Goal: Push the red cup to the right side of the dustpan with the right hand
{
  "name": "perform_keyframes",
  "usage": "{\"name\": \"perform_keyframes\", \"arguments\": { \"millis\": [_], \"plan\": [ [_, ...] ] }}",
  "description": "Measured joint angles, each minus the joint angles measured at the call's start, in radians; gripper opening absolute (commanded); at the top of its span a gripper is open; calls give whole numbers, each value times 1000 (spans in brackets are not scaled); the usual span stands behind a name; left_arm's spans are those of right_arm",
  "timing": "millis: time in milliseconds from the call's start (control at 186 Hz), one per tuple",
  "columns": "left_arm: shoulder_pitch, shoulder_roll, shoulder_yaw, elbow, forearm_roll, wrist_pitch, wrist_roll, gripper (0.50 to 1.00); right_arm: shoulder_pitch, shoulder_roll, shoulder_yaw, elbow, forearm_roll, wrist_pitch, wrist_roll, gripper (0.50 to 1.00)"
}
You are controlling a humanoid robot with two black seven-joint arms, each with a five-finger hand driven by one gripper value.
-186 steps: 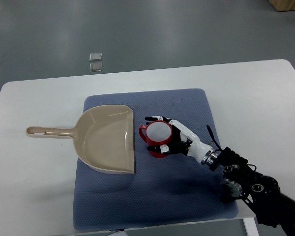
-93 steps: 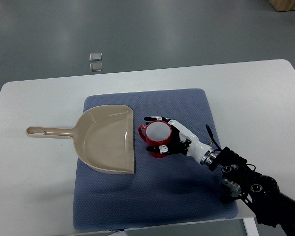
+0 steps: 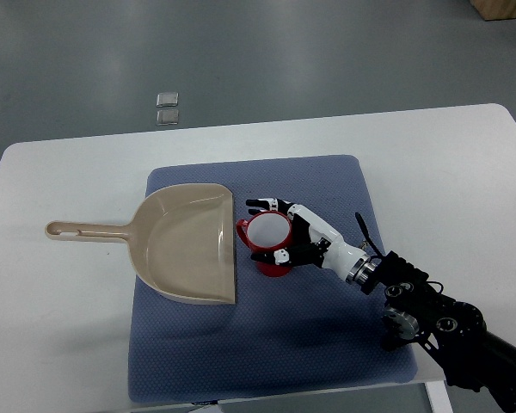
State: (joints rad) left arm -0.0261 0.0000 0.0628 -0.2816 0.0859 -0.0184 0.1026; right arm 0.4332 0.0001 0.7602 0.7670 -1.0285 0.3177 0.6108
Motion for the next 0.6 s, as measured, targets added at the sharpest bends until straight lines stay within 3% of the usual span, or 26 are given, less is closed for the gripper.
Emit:
{"name": "perform_keyframes", "arguments": {
  "millis": [601],
  "plan": [
    [0,0,0,-1,0,0,0,1000,-2,0,-8,-1,6,-11,0,932]
  ]
}}
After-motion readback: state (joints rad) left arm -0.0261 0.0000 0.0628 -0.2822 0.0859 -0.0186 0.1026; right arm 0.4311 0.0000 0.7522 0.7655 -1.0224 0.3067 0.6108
